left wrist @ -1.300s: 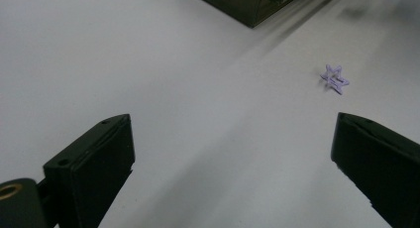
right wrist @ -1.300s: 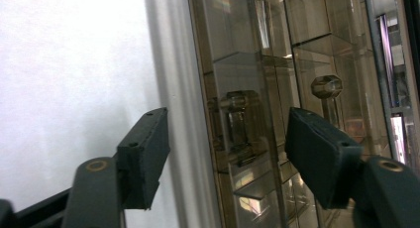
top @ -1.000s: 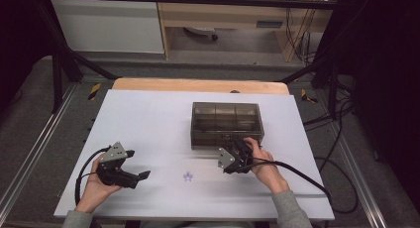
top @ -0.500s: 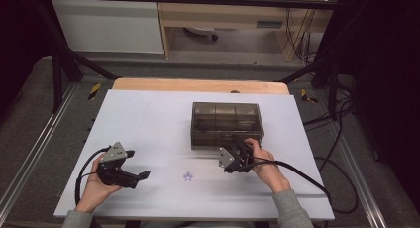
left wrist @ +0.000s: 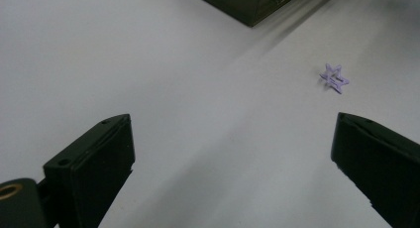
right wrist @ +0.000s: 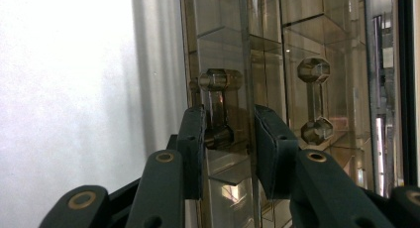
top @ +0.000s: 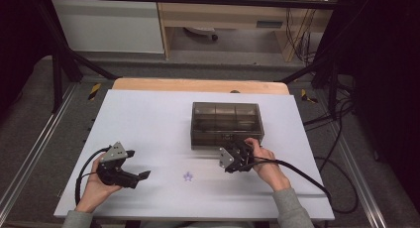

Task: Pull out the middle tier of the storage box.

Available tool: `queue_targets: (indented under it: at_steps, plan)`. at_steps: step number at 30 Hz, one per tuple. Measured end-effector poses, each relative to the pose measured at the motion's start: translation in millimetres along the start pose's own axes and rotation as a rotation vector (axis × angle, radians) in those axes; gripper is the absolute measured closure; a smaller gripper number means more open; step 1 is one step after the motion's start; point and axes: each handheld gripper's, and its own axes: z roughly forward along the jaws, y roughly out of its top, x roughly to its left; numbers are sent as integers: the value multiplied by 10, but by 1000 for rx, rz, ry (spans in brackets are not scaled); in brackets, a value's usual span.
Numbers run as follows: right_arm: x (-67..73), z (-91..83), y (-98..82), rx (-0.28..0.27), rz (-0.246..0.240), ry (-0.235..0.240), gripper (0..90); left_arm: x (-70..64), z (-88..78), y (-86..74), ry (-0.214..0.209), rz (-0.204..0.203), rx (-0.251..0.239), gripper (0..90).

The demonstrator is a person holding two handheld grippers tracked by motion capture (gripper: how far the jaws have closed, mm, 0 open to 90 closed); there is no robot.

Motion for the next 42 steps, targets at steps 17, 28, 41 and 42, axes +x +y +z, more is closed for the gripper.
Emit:
queue_targets:
  at_steps: [17,28,41,42]
  plan:
    - [11,-27,0,-4,-32,7,688,1,-2,-1,1,0,0,28]
    - [57,-84,12,0,-36,15,690,-1,-2,1,0,1,-1,27]
    - [112,-146,24,6,-37,19,690,-4,-2,1,0,2,0,28]
    - [112,-148,24,4,-44,19,691,-3,-1,1,0,2,0,28]
